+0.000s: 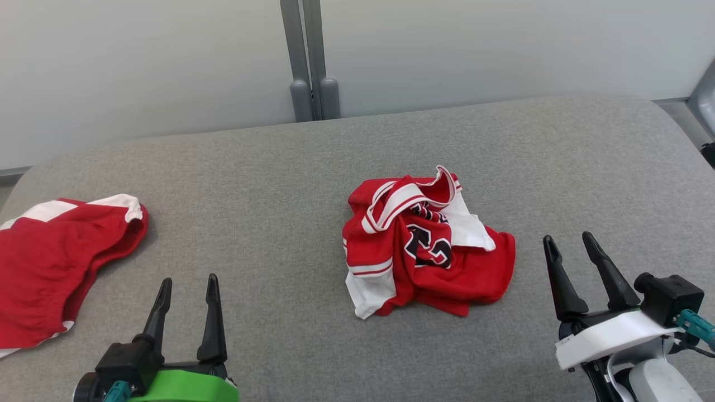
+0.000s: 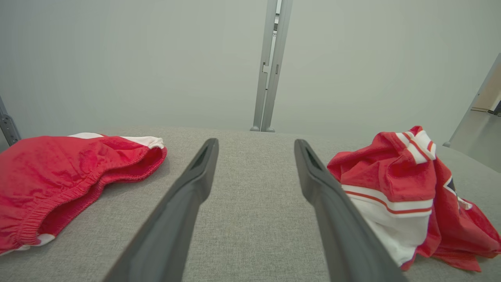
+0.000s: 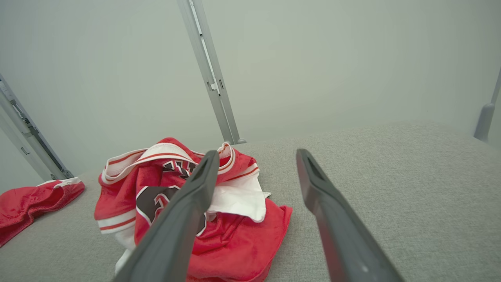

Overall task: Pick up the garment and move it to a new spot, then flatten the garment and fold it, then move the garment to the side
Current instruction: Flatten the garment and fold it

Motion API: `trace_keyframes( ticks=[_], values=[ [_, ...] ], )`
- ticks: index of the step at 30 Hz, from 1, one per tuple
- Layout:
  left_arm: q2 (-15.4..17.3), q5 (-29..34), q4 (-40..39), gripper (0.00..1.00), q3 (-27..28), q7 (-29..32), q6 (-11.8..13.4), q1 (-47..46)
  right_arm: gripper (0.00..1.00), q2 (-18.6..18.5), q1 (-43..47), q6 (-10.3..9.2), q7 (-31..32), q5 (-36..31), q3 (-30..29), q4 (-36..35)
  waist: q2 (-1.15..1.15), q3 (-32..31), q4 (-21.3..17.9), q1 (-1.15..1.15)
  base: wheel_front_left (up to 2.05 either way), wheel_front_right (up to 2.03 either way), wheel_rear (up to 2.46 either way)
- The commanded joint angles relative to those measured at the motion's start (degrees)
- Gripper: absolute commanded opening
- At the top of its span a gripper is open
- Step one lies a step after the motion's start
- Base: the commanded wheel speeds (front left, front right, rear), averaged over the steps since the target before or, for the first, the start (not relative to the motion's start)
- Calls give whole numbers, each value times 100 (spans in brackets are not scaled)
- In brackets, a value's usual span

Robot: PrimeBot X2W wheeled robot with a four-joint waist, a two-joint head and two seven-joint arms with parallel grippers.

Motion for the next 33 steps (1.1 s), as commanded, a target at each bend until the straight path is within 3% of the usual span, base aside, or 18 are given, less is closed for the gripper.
trace_keyframes(
  ticks=[1, 33],
  values=[
    [-13, 93, 18, 100, 38, -19, -43, -56, 100, -12, -61, 2, -14, 8, 17, 15, 0, 4, -5, 0, 0, 0, 0],
    [-305, 307, 299, 100, 319, -19, -377, -152, 100, -31, -98, 2, -14, 59, 94, 41, 0, -4, 10, 0, 0, 0, 0]
  ],
)
